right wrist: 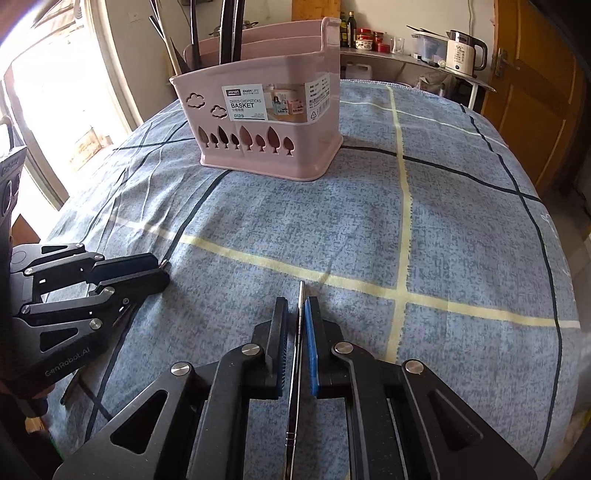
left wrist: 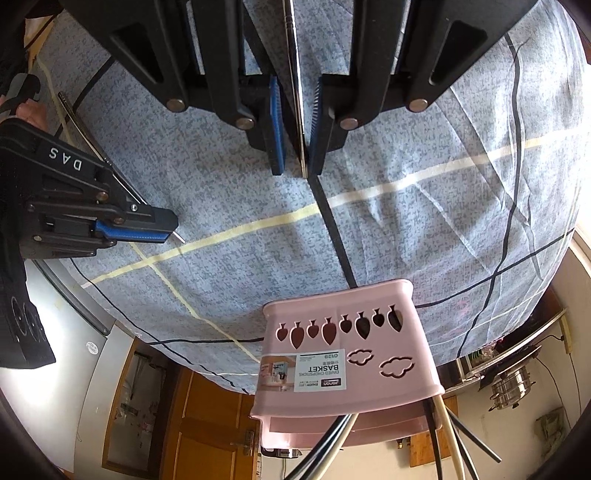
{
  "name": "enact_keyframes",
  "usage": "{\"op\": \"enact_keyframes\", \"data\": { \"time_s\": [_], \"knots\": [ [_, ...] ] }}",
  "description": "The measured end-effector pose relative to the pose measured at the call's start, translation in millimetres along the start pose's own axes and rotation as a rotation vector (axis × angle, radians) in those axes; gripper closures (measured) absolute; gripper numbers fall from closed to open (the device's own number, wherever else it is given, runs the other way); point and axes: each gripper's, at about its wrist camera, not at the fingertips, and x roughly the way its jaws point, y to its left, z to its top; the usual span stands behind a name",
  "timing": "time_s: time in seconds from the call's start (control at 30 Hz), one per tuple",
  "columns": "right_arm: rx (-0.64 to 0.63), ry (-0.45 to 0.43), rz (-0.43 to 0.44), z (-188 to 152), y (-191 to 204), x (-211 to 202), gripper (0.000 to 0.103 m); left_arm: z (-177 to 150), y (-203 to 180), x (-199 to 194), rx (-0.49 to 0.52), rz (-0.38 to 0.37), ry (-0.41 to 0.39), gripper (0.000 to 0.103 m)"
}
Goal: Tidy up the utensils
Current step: 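Lift both metal chopsticks off the cloth and carry them toward the pink basket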
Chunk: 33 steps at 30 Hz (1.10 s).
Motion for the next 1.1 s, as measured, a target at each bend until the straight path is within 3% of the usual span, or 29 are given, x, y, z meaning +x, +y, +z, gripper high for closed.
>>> {"op": "enact_keyframes", "data": {
  "time_s": [0.1,0.3,0.83,0.97,1.1],
  "knots": [
    [0.016,0.003,0.016,1,-3,0,0.099,2,-7,2,0.010,-0.005,0.005,0.099],
    [0.018,-0.056,0.039,5,0,-20,0.099,10,-5,-5,-0.014,-0.020,-0.009,0.099],
    [-0.006,-0.375,0.030,45,9,-134,0.099,65,9,-122,-0.002,-0.043,-0.296,0.099],
    [-0.008,-0.403,0.023,47,9,-146,0.099,69,13,-136,-0.007,-0.046,-0.331,0.099],
    [-0.005,-0.395,0.026,45,8,-144,0.099,66,14,-130,-0.010,-0.048,-0.315,0.099]
  ]
}}
